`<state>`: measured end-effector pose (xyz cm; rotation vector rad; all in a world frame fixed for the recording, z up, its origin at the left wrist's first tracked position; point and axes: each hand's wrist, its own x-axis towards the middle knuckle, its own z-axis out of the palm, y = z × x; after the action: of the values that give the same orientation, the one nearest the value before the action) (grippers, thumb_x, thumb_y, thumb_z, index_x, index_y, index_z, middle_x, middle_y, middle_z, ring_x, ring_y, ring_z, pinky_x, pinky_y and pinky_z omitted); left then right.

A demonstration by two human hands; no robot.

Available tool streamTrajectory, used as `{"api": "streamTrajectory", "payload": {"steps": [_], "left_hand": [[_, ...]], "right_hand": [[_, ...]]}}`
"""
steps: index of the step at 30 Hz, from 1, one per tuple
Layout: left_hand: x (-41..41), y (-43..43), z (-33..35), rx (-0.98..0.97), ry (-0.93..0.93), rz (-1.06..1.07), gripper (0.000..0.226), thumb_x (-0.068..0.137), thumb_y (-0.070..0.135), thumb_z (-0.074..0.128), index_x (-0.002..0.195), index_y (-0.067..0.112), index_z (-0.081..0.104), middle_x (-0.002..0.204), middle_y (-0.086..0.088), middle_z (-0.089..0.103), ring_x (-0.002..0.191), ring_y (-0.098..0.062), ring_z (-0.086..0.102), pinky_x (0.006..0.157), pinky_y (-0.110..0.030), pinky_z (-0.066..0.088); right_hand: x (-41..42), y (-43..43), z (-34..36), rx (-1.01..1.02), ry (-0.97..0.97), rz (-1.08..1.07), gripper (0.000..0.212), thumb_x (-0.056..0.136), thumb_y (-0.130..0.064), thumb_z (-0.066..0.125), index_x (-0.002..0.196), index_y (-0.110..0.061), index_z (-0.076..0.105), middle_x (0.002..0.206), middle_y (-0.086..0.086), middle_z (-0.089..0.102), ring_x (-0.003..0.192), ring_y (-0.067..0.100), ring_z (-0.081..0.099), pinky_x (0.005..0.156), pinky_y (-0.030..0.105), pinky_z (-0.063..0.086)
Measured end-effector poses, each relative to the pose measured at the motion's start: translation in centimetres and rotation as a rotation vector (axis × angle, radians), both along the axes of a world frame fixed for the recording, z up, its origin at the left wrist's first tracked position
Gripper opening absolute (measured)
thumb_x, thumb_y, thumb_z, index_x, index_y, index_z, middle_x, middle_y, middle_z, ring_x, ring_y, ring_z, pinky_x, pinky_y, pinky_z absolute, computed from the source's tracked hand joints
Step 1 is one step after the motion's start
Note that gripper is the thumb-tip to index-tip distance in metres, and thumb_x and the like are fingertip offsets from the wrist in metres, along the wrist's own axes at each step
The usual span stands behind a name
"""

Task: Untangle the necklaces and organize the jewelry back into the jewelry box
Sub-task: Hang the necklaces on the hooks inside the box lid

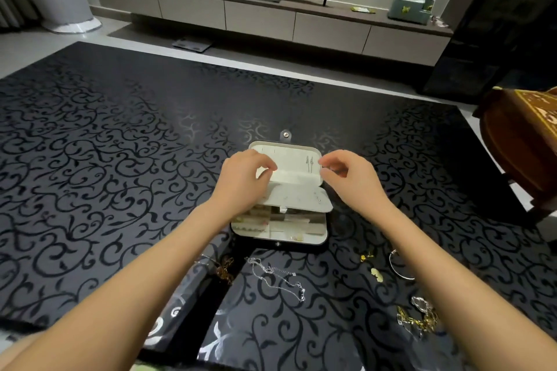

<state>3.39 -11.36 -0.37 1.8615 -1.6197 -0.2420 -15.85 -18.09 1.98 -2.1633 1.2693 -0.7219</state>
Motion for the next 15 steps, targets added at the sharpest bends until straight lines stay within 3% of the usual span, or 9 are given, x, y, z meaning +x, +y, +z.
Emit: {"api": "streamTrajectory", "payload": {"steps": [3,6,11,15], "left_hand": [[0.2,0.8,0.2,-0.018,-0.007,0.023,0.019,0.09,0.015,0.054,0.102,0.018,0.069,0.104,0.001,0.065,0.099,-0.02,0.055,0.091,-0.035,0.039],[0.4,1.7,0.4,-0.035,-0.031,0.04,0.018,0.089,0.014,0.055,0.101,0.017,0.069,0.106,-0.002,0.065,0.102,-0.022,0.056,0.093,-0.041,0.041],[-0.1,3.7,0.7,-0.059,-0.051,0.04,0.017,0.087,0.013,0.057,0.099,0.016,0.069,0.109,-0.003,0.064,0.105,-0.022,0.057,0.093,-0.039,0.042],[-0.6,5.4,0.8,-0.066,-0.065,0.004,0.014,0.086,0.012,0.06,0.095,0.014,0.07,0.103,-0.005,0.065,0.098,-0.023,0.058,0.085,-0.033,0.042]], "right_hand": [[-1.1,3.9,-0.4,-0.026,0.073,0.101,0.007,0.084,-0.018,0.063,0.081,-0.022,0.069,0.083,-0.011,0.063,0.076,0.009,0.054,0.074,0.027,0.045],[-2.0,6.7,-2.1,-0.122,0.1,0.134,0.001,0.081,-0.023,0.069,0.081,-0.024,0.068,0.084,-0.009,0.06,0.078,0.011,0.054,0.075,0.028,0.045],[-2.6,10.7,-4.3,-0.336,0.187,0.116,0.008,0.079,-0.031,0.068,0.077,-0.023,0.068,0.081,-0.007,0.058,0.077,0.016,0.055,0.066,0.028,0.045],[-2.2,13.0,-5.4,-0.154,0.523,0.153,0.025,0.086,-0.046,0.058,0.095,-0.024,0.067,0.096,-0.006,0.059,0.096,0.017,0.051,0.078,0.028,0.042]]}}
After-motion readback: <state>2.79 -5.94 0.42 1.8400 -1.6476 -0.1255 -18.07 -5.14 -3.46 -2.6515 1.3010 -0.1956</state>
